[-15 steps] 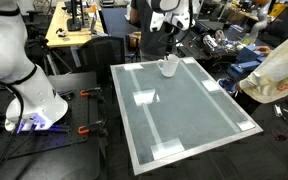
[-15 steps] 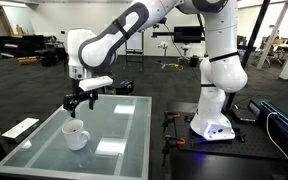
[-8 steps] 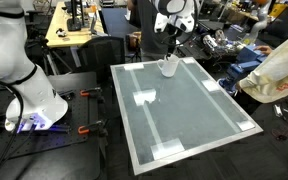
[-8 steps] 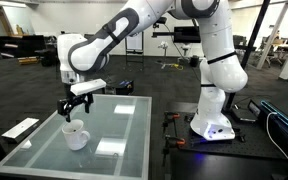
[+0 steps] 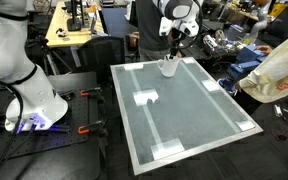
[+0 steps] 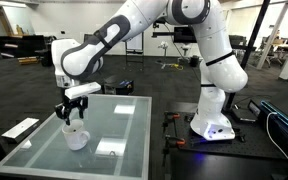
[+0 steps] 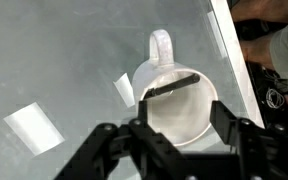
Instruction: Remove the black pen from the white mug cup
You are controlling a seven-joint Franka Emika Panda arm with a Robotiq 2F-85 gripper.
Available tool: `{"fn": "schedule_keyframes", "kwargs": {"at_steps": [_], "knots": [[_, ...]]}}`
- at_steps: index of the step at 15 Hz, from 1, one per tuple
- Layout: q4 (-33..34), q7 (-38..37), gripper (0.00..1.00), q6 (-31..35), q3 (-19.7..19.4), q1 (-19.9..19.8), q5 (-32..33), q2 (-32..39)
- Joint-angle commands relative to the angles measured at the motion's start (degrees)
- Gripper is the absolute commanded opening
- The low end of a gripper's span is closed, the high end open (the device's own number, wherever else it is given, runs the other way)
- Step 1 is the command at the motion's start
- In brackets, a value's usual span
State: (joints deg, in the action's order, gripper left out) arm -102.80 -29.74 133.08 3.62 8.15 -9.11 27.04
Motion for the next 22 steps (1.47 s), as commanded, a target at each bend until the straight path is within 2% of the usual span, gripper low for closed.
{"fn": "schedule_keyframes", "kwargs": {"at_steps": [1, 4, 5, 9, 22], "knots": [[4.1, -1.3, 0.42, -2.9, -1.4, 1.4, 0.7, 1.9], [5.8, -1.3, 0.33, -3.8, -1.6, 1.6, 0.7, 2.9], [6.4, -1.3, 0.36, -4.3, -1.6, 1.7, 0.7, 3.3], [8.5, -1.3, 0.37, -6.6, -1.7, 2.0, 0.7, 4.8], [11.7, -1.1, 0.33, -10.4, -1.6, 2.4, 0.4, 7.8]]}}
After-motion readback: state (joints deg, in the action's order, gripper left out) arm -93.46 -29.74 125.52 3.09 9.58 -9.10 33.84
